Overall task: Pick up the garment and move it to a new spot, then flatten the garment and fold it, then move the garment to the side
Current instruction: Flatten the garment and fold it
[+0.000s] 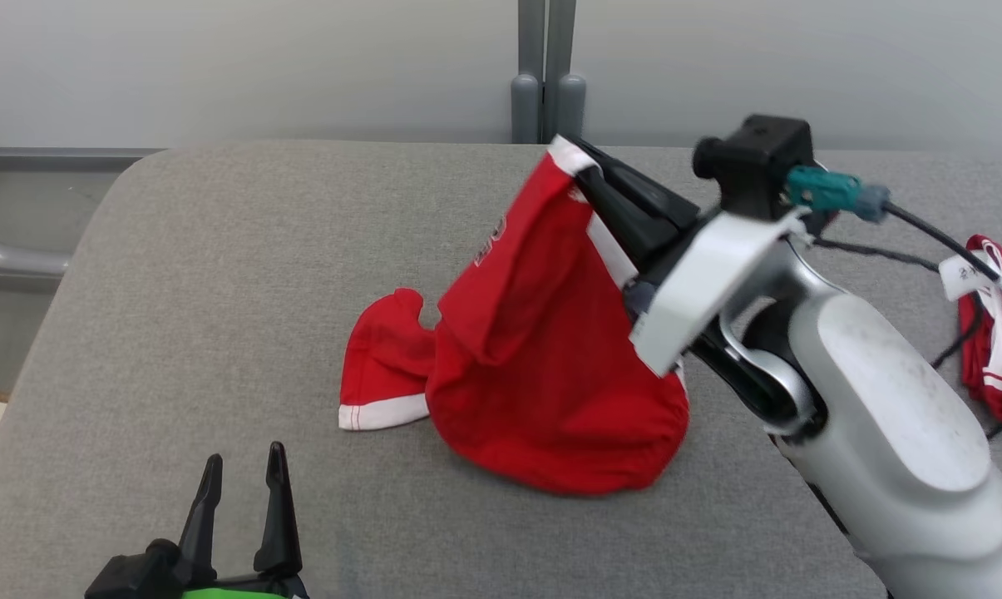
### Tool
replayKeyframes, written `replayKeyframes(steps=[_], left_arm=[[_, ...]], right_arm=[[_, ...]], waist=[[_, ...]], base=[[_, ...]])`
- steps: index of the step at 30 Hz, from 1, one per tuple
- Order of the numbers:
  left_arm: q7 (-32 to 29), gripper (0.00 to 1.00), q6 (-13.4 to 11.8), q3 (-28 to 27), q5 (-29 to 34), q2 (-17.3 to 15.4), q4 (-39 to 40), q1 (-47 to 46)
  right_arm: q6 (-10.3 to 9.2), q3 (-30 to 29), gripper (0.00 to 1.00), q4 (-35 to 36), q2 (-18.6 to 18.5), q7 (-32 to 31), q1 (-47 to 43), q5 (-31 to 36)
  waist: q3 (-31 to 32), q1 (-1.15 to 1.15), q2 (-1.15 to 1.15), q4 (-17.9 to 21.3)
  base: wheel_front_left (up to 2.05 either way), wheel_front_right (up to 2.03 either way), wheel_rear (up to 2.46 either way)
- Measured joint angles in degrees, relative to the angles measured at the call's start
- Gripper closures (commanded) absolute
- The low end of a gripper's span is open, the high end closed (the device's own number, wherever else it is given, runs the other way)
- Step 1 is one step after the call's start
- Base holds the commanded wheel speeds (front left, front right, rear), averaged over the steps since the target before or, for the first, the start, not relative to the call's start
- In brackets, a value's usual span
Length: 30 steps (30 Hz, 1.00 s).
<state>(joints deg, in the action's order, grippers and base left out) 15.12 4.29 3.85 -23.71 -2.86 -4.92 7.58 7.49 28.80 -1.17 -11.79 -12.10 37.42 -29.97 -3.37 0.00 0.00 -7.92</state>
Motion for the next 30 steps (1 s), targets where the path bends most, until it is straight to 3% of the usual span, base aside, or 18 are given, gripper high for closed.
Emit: replayKeyframes(steps=[6,11,18,24,25,26,30], left_arm=[[0.01,0.0,0.52,-1.07,1.35,-0.01,0.19,-0.02],[0.0,0.0,0.96,-1.24,1.81,0.01,0.24,-1.37],[0.01,0.0,1.41,-0.69,2.07,0.02,-0.37,-2.82],[0.0,0.0,1.65,-0.52,2.07,0.02,-0.68,-3.06],[0.0,0.0,1.72,-0.49,2.07,0.02,-0.76,-3.06],[0.0,0.0,1.75,-0.47,2.07,0.02,-0.77,-3.06],[0.0,0.0,1.76,-0.42,2.07,0.02,-0.81,-3.22]], right_arm=[[0.0,-6.97,1.0,8.65,-8.39,-4.16,-14.85,-5.49],[0.0,-19.19,1.0,9.02,-11.99,-5.82,-22.18,-6.87],[-0.01,-29.83,1.0,1.4,-11.63,-7.75,-27.15,-3.92],[-0.02,-32.62,1.0,-7.7,-8.33,-5.66,-28.64,5.47],[-0.02,-31.87,0.53,-8.5,-7.35,-5.42,-28.61,6.41],[-0.01,-30.91,0.0,-9.06,-6.57,-5.38,-28.55,6.97],[0.0,-28.67,0.0,-9.73,-6.19,-5.45,-28.27,8.75]], waist=[[-0.88,0.0,0.0,2.94],[-2.52,0.0,0.0,5.42],[-4.52,0.0,0.0,8.12],[-5.11,0.0,0.0,9.33],[-5.16,0.0,0.0,9.5],[-5.23,0.0,0.0,9.64],[-5.68,0.0,0.0,10.2]], base=[[0.0,0.0,0.0],[0.0,0.0,0.0],[0.0,0.0,0.0],[0.0,0.0,0.0],[0.0,0.0,0.0],[0.0,0.0,0.0],[0.0,0.0,0.0]])
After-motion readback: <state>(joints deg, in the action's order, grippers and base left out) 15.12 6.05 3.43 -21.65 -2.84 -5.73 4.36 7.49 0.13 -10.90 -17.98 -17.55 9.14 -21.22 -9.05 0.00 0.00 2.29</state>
